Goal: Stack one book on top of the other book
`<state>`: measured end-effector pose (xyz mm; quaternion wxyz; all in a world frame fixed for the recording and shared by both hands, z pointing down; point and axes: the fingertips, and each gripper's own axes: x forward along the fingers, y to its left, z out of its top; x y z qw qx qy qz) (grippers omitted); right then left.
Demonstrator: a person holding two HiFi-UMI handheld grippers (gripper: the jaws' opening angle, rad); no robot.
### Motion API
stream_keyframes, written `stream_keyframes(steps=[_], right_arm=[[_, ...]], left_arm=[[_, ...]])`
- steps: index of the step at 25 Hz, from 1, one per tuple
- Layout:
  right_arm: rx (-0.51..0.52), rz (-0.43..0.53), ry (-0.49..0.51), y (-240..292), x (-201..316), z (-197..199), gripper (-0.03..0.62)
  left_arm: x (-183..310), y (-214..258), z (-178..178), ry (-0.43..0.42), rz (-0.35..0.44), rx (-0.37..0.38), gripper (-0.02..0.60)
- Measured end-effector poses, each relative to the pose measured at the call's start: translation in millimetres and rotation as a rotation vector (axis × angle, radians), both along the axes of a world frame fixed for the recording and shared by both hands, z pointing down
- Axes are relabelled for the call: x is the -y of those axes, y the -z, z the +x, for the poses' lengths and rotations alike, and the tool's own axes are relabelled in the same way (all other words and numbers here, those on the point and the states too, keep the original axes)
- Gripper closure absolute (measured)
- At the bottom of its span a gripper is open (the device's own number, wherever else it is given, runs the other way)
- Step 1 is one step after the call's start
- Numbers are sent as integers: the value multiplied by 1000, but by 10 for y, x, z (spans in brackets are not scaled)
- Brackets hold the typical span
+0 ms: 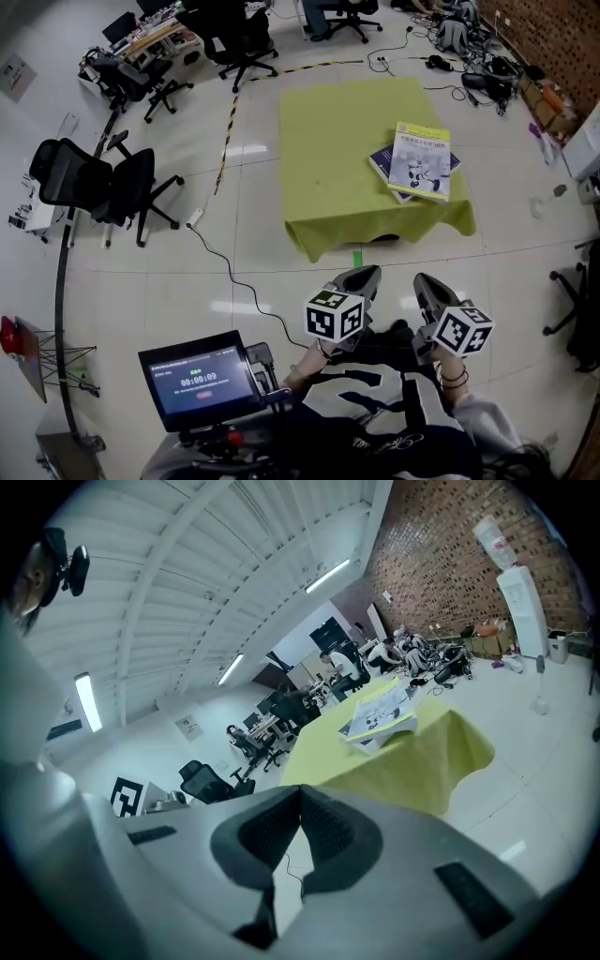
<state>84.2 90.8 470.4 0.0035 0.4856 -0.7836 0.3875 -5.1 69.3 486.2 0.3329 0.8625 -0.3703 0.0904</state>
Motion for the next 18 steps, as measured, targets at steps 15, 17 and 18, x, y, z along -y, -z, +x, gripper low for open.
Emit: stream_keyframes(steps=[15,17,18], right_arm=[[-20,34,35,210,-314,-71,599],[-16,26,25,198,-367,-2,599],[-9,25,18,202,-387,35,599]], left_arm=[[-373,248,213,-46,-18,-72,577],[-429,262,243,-43,-20,-68,577],[-455,268,255,-39,-22,-66,577]])
